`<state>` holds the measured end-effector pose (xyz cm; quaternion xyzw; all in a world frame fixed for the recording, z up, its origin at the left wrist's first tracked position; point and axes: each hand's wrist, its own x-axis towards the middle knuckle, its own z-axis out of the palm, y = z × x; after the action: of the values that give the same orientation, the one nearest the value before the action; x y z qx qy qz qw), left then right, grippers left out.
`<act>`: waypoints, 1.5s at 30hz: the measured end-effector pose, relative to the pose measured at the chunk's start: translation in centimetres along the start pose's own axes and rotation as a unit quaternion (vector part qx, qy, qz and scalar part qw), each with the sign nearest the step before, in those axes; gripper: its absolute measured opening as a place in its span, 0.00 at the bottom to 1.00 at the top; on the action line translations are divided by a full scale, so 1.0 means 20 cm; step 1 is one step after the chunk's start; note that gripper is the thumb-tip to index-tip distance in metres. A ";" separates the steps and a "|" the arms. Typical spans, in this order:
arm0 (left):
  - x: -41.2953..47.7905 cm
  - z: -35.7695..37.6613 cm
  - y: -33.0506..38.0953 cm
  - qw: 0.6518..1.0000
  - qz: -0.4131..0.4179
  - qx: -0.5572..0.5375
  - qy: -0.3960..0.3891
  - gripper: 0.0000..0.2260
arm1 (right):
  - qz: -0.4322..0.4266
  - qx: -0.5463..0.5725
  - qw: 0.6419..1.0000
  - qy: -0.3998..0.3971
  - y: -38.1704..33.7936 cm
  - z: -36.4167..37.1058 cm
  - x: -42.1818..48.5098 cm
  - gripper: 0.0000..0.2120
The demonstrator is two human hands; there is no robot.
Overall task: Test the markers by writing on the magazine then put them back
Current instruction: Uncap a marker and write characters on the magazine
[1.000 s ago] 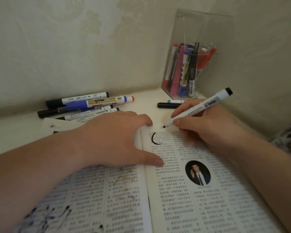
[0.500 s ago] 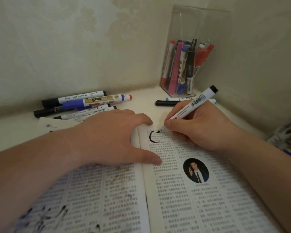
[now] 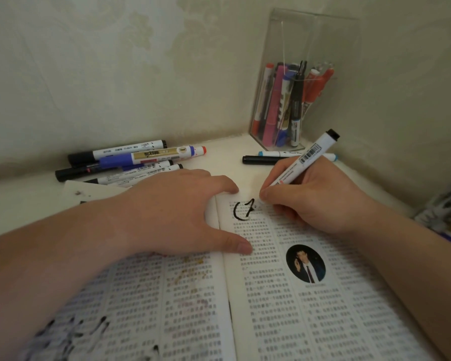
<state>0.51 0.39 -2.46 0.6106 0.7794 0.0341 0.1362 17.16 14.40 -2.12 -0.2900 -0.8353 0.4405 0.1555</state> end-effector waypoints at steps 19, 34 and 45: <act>0.00 0.00 0.00 1.000 0.004 0.001 0.003 0.43 | 0.017 -0.010 1.000 0.022 -0.01 -0.02 0.01 0.07; -0.01 0.00 0.00 1.000 0.003 -0.002 -0.003 0.46 | 0.036 0.011 0.996 0.083 0.04 -0.05 0.01 0.05; -0.01 0.00 0.00 1.000 0.003 -0.002 0.002 0.45 | 0.020 -0.057 0.995 0.079 0.03 -0.04 0.02 0.05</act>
<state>0.59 0.29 -2.34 0.6123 0.7781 0.0376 0.1355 17.56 15.40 -2.14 -0.3487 -0.8382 0.3711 0.1954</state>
